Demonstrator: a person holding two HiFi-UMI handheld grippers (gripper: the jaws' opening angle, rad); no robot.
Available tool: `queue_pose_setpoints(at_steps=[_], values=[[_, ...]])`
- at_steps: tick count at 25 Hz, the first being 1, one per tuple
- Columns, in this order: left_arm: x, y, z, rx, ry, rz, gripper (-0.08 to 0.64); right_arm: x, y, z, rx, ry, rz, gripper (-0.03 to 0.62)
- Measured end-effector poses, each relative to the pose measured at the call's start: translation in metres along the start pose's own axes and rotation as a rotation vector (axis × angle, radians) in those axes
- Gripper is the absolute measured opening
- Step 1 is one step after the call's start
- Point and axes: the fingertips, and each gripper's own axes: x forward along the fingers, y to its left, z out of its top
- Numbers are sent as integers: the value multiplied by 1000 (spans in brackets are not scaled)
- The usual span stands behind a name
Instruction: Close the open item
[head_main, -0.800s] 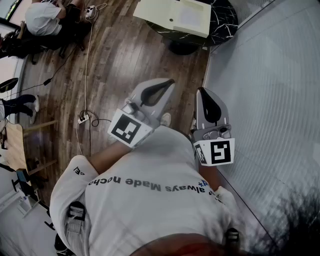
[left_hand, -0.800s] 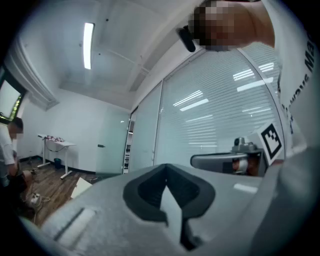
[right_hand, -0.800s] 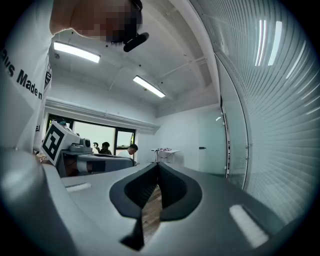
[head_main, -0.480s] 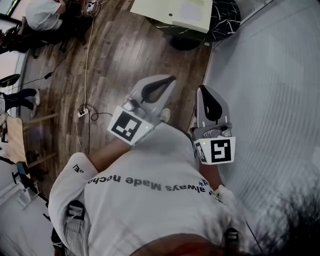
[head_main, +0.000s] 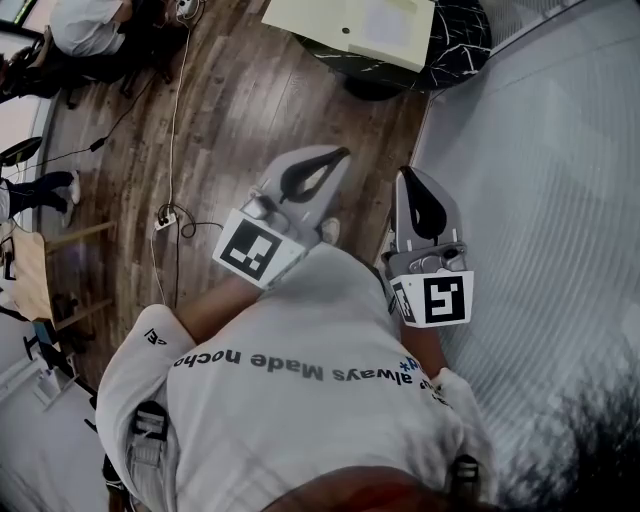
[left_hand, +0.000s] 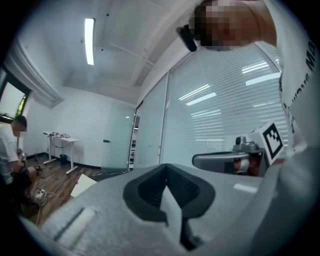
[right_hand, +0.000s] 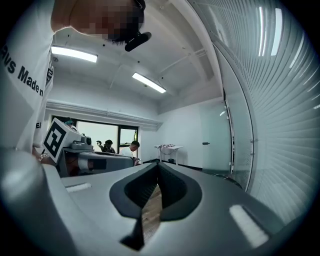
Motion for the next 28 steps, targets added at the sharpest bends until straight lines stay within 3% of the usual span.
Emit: queue_pose_setpoints(at_steps=[16,28], values=[[85,188,13,-27,0,5,2,191,-52,11,-34,59,7,2],[126,244,15,-59,12,-38,2,253,-85,14,-24,59,-42,2]])
